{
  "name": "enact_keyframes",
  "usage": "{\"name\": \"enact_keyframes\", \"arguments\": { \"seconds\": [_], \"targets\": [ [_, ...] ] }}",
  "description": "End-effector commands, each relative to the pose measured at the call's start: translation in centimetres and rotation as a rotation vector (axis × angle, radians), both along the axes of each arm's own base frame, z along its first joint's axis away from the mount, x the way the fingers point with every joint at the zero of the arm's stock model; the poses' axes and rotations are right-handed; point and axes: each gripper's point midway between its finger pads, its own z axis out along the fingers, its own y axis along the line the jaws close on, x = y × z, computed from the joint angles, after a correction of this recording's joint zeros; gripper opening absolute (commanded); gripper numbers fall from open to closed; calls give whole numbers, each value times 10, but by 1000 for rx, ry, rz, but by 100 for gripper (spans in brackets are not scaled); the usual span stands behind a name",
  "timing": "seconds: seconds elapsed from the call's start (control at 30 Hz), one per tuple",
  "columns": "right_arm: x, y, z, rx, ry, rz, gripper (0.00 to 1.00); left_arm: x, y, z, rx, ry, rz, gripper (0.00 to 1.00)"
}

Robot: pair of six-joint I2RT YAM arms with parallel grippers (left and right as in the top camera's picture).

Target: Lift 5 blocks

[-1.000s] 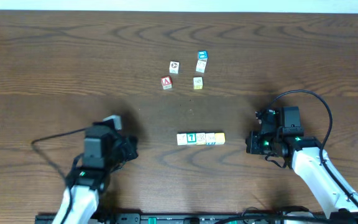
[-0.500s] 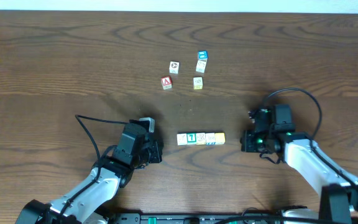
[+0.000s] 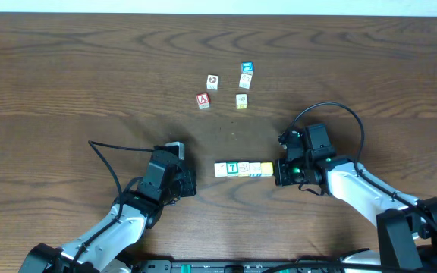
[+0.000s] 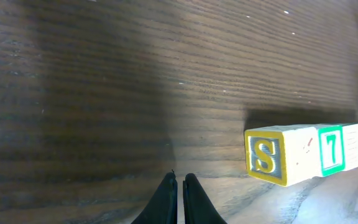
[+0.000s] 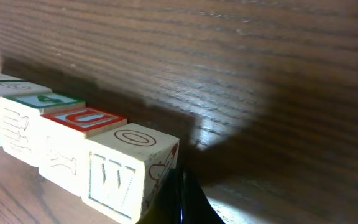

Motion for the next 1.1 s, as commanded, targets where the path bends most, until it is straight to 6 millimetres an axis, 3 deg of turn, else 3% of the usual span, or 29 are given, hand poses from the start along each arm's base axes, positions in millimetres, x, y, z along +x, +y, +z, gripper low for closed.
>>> {"name": "enact_keyframes", "arguments": {
  "seconds": [0.0, 0.4, 0.83, 1.07],
  "targets": [
    [1, 4, 0, 4, 3, 2, 1, 2, 1, -1, 9, 1, 17, 7],
    [-1, 24, 4, 34, -30, 65, 1, 2, 2, -1, 9, 0, 18, 7],
    [3, 21, 3, 12, -39, 42, 1, 3, 1, -1, 17, -16, -1, 7],
    [5, 32, 10, 73, -56, 65, 1, 5, -17, 5, -43, -49, -92, 7]
  ]
}}
